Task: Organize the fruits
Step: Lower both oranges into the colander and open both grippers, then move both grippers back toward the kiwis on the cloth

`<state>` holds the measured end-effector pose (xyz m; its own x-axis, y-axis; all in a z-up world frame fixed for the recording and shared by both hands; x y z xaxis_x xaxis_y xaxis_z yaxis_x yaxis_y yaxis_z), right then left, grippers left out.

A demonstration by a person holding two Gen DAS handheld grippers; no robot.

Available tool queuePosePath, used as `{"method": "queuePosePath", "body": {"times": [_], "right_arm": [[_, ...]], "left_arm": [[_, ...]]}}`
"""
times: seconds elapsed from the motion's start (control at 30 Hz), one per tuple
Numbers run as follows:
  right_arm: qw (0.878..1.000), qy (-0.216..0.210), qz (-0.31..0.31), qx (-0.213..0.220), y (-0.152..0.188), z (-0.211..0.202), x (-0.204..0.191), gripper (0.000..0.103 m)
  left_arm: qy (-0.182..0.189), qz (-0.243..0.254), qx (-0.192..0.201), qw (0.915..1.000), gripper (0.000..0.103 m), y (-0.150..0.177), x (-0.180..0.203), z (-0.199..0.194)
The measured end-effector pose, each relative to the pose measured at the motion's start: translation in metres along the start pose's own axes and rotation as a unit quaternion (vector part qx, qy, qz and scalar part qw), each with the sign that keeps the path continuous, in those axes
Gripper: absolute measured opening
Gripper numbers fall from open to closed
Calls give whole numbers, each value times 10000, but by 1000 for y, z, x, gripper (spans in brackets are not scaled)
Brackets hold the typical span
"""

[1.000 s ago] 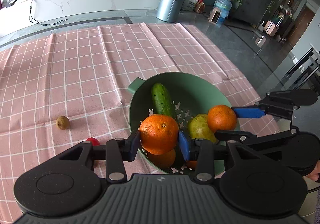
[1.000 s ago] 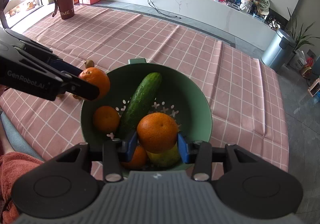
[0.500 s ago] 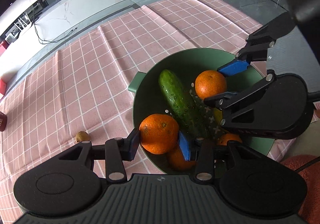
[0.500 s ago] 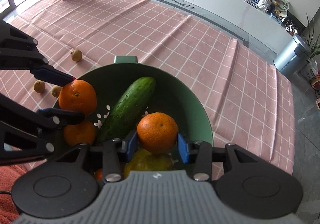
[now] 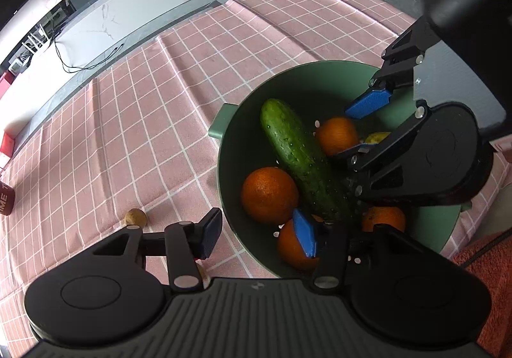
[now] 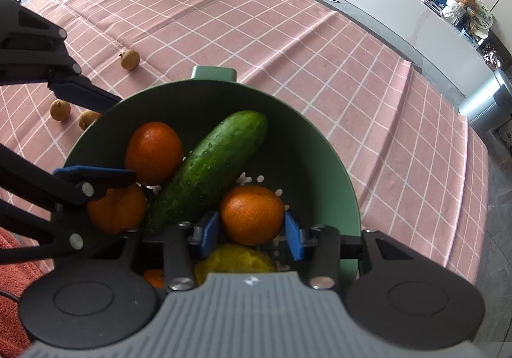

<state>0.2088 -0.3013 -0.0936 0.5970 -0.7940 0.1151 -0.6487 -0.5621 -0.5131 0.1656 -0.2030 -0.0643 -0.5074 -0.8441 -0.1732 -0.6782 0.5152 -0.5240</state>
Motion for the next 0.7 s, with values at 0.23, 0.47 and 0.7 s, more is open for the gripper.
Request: {"method": "queuePosePath", "body": {"times": [0.23, 0.47, 0.7], "right_arm": [[9997, 163, 181, -10, -5, -6, 0, 54], [9973, 575, 375, 274, -9, -33, -8, 64], [9787, 801, 1354, 1317, -21, -73, -35, 64]], "left_arm": [[-43, 51, 632, 9980, 72, -4, -8, -34], [279, -606, 946, 9933, 72, 5, -42, -59], [456, -1251, 1388, 9813, 72, 22, -86, -79]]}}
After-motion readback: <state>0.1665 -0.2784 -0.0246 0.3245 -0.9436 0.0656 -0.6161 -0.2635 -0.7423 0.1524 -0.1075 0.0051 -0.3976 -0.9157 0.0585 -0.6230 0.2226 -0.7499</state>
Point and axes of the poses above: each gripper's, at about its wrist camera, not at the fingertips, and z roughly the way its jaws point, x to its right, y to its underside, the point moved 4 cm from there along z, roughly the way its jaws point, and after that the axes turned 7 degrees about x, right-handed, at the moved point
